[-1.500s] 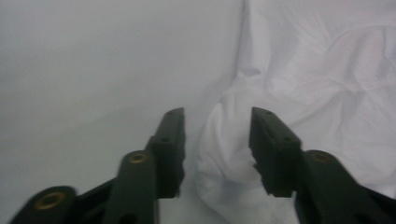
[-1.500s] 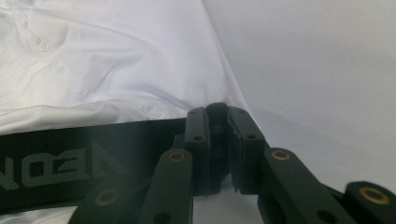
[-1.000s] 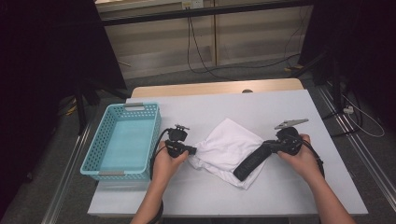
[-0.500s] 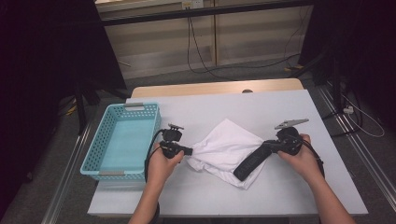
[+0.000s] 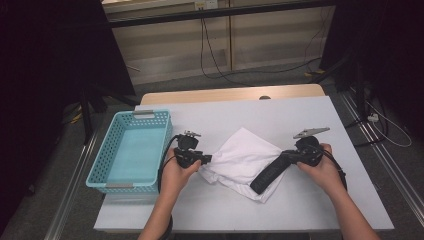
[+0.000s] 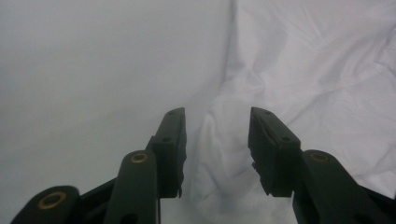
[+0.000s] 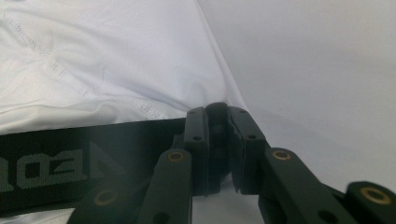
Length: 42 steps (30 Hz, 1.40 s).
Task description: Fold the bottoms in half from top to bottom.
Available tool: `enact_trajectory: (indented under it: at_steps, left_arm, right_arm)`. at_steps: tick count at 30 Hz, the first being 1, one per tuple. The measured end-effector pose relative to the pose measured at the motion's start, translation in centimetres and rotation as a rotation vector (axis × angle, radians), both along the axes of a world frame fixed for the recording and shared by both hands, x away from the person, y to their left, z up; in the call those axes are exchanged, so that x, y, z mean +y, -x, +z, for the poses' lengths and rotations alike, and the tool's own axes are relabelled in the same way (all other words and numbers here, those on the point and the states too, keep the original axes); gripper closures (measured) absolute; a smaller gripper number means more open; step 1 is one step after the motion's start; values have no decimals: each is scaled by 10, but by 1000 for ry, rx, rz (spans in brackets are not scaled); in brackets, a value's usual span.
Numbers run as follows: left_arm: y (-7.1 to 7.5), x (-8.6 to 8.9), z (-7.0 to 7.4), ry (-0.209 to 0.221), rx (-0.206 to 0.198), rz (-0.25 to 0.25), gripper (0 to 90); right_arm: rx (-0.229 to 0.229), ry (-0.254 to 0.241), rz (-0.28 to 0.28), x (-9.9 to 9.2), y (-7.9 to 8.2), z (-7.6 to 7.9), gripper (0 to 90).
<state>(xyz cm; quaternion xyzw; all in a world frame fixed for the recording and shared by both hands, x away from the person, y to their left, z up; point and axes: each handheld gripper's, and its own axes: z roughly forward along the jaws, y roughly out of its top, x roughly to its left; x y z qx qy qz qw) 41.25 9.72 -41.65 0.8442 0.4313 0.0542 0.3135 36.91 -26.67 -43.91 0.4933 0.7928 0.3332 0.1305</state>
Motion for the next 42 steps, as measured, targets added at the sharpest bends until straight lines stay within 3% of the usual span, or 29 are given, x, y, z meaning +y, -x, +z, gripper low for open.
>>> enact_trajectory:
  at_steps: [2,4,5,7,10,14,19,27,30,32,37,40,42]
  left_arm:
    - [-2,-4,-7,-21,14,-13,588]
    - [-2,-3,-12,-38,59,-12,657]
    - [-1,0,-13,-23,80,-7,698]
    - [0,5,-11,-34,94,2,805]
    - [2,13,-6,-29,114,16,857]
    - [3,15,-7,-24,118,14,871]
    - [3,14,-7,-29,117,16,879]
    - [3,12,-7,-38,115,16,879]
    - [3,13,-7,-36,117,16,879]
    - [2,13,-7,-33,119,15,879]
    - [2,13,-8,-31,119,14,879]
    - [2,13,-8,-28,119,20,877]
    - [2,13,-8,-30,118,16,877]
  right_arm:
    - [-1,0,0,0,0,0,792]
    - [-1,-2,0,0,0,0,792]
    - [1,-4,-1,0,0,0,792]
    - [0,-5,-1,0,1,0,792]
    - [-4,3,0,0,1,0,792]
    - [-5,8,-1,1,1,0,785]
    - [-17,14,-20,1,0,2,715]
    - [-49,-15,-56,7,-4,7,475]
    - [-41,-14,-68,9,-7,3,412]
    - [-33,36,-71,9,-8,-2,374]
    - [0,11,-90,3,-7,-7,318]
    - [33,-41,-104,-1,-5,-10,308]
    - [39,-30,-103,-1,-1,-10,308]
